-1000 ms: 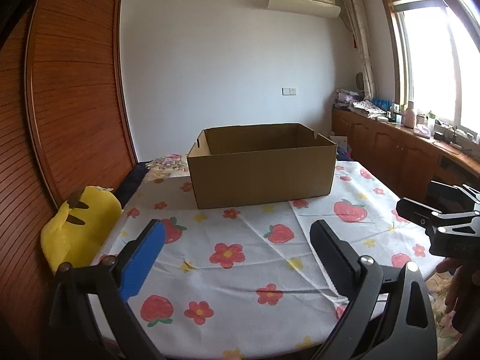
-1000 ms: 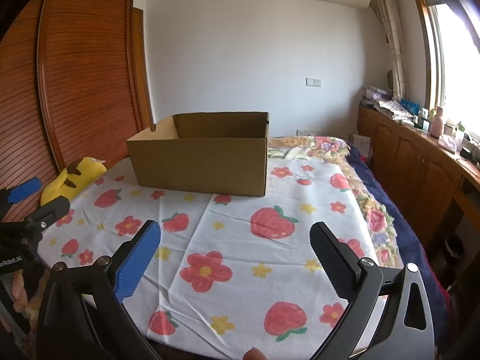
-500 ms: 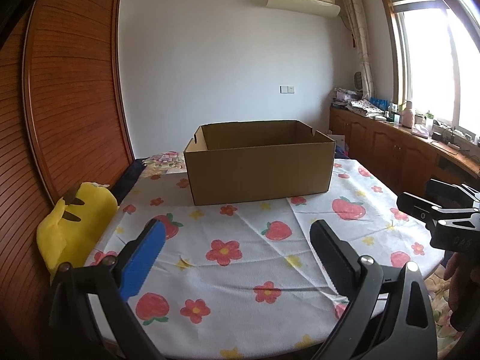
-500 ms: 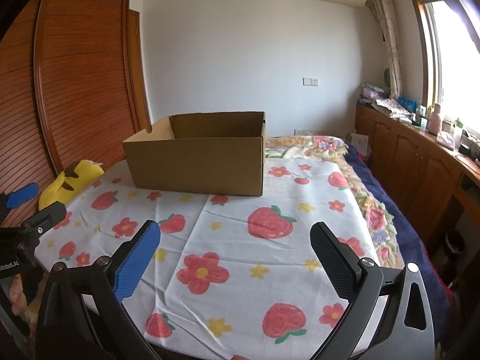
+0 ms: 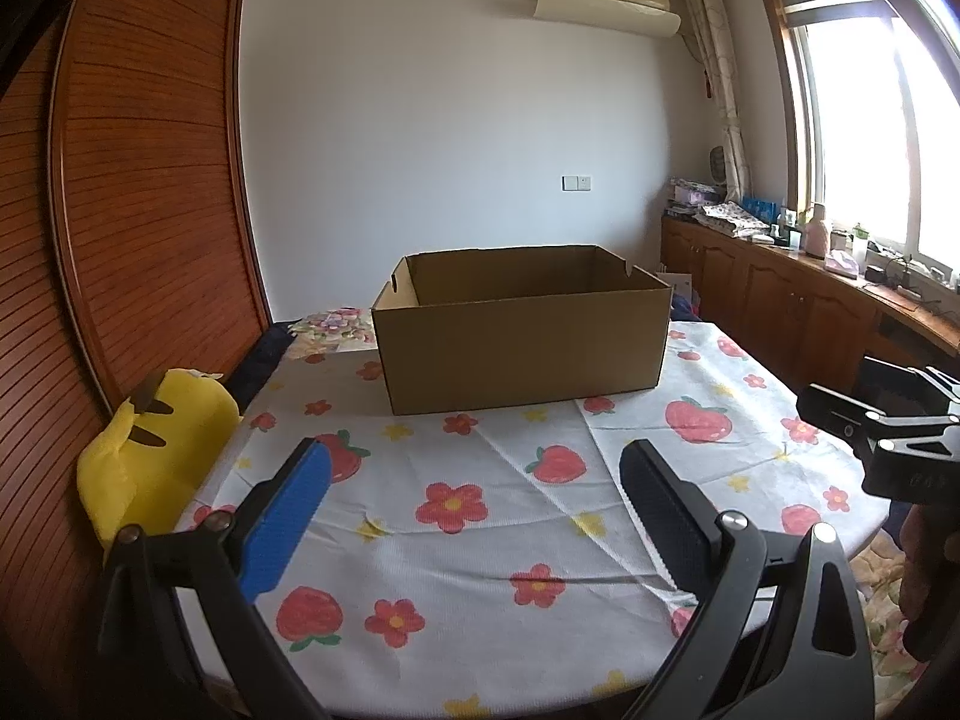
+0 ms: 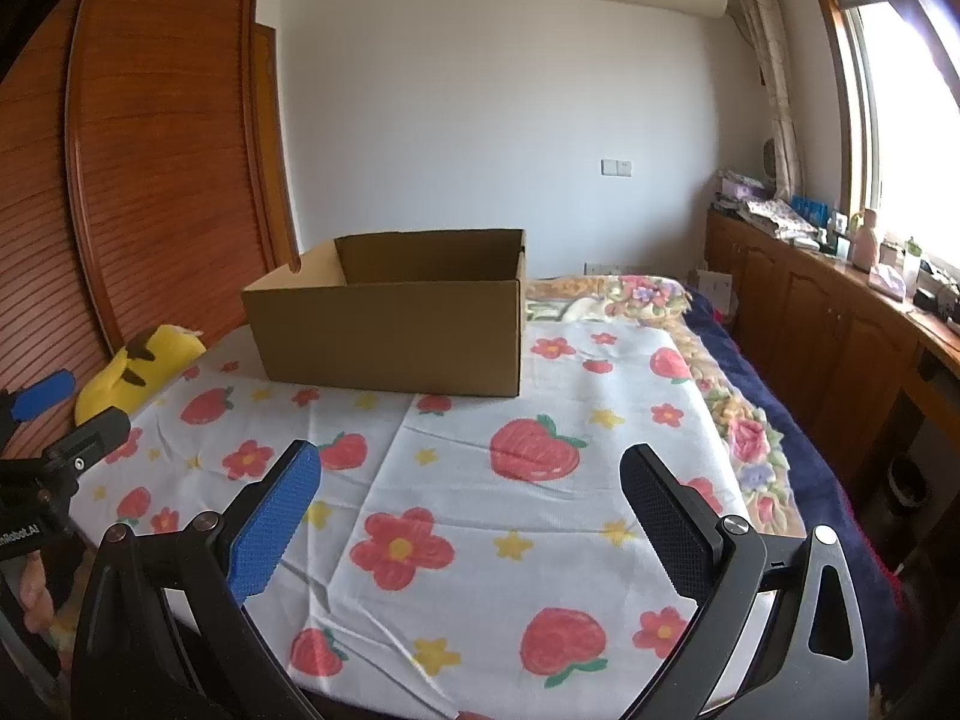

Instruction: Organize snacks

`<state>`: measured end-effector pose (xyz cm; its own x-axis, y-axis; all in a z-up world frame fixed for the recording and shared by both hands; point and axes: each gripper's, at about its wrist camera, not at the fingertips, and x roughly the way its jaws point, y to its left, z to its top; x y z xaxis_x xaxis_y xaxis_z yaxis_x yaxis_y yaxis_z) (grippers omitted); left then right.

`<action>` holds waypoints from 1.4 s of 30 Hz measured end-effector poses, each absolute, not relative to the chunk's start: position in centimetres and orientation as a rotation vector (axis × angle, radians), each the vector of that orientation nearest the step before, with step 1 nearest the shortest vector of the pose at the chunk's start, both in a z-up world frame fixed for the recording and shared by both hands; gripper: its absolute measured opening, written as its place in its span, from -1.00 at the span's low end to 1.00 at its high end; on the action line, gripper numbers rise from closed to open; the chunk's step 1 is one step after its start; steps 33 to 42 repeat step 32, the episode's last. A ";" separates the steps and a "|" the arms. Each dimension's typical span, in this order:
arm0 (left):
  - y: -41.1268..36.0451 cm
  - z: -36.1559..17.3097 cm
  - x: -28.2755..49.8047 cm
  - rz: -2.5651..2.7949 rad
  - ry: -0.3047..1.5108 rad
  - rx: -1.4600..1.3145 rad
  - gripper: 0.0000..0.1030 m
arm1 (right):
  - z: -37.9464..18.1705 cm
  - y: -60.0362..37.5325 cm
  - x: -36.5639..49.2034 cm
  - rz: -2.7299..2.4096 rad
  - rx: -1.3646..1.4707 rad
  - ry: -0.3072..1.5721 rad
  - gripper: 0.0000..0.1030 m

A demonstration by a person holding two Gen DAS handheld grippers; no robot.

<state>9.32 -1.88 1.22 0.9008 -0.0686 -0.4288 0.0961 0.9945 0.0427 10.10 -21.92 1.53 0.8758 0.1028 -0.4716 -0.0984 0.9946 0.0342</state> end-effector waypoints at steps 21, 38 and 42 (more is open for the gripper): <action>-1.8 1.7 9.1 -0.080 0.433 0.065 0.90 | 1.8 -21.7 9.8 0.100 0.009 0.482 0.97; -1.8 1.9 9.0 -0.080 0.431 0.062 0.91 | 1.9 -21.7 9.7 0.098 0.010 0.480 0.97; -1.8 1.9 9.0 -0.080 0.431 0.062 0.91 | 1.9 -21.7 9.7 0.098 0.010 0.480 0.97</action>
